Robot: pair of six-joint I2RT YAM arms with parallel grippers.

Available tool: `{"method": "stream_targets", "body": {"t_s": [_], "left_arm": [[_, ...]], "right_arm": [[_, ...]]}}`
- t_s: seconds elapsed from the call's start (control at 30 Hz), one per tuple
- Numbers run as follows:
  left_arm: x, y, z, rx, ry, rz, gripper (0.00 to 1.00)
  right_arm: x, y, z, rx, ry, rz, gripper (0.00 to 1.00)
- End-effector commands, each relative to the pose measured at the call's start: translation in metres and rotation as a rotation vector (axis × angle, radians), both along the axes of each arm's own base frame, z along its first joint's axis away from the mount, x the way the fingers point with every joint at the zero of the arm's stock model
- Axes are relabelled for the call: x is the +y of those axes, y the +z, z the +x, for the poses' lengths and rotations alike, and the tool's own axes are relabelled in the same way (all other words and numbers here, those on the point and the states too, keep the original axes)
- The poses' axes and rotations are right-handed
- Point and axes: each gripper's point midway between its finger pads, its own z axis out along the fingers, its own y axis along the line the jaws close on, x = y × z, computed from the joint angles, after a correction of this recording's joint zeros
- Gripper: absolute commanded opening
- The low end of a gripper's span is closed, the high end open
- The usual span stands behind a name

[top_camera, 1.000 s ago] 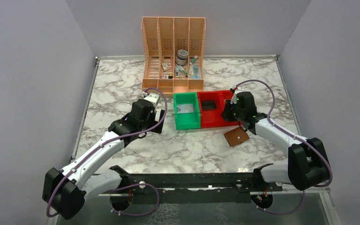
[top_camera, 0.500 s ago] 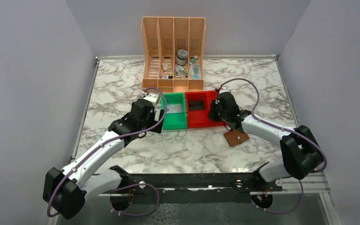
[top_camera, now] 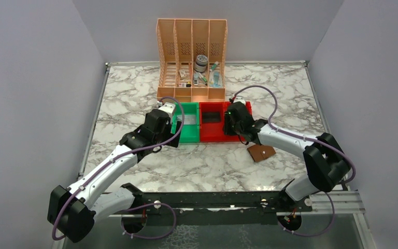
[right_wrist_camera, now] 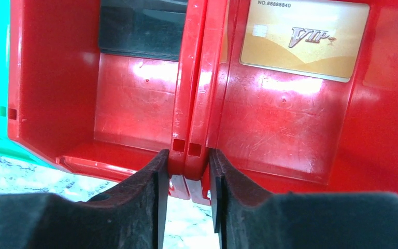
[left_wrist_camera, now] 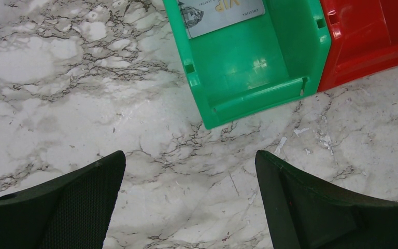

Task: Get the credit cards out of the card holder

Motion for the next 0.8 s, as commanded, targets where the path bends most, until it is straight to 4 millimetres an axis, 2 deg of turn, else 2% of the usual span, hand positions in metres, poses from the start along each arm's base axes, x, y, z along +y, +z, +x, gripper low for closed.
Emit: {"method": "stream_targets", "body": {"t_s": [0.0,0.23,0.37,0.57,0.77], "left_arm": [[0.0,0.006,0.004,-0.023,0.01,-0.01,0.99],[0.0,0.007,0.004,-0.025,0.01,-0.011,0.99],[0.0,0.006,0.004,-0.023,0.01,-0.01,0.99],[0.0,0.006,0.004,-0.024,0.01,-0.01,0.99],[0.0,0.005,0.004,-0.02,0.01,-0.008,0.99]], "right_arm": [[0.01,0.003,0.0,0.029,-0.02,0.018,0.34],[0.009,0.015,0.003,0.001,-0.026,0.021,0.49],[0.005,0.02,0.008,-0.025,-0.02,-0.013,0.51],[0.008,0.019,0.012,-0.055,0.071,-0.074,0.38],[0.009,0.02,0.017,-0.086,0.154,-0.134,0.3]]}}
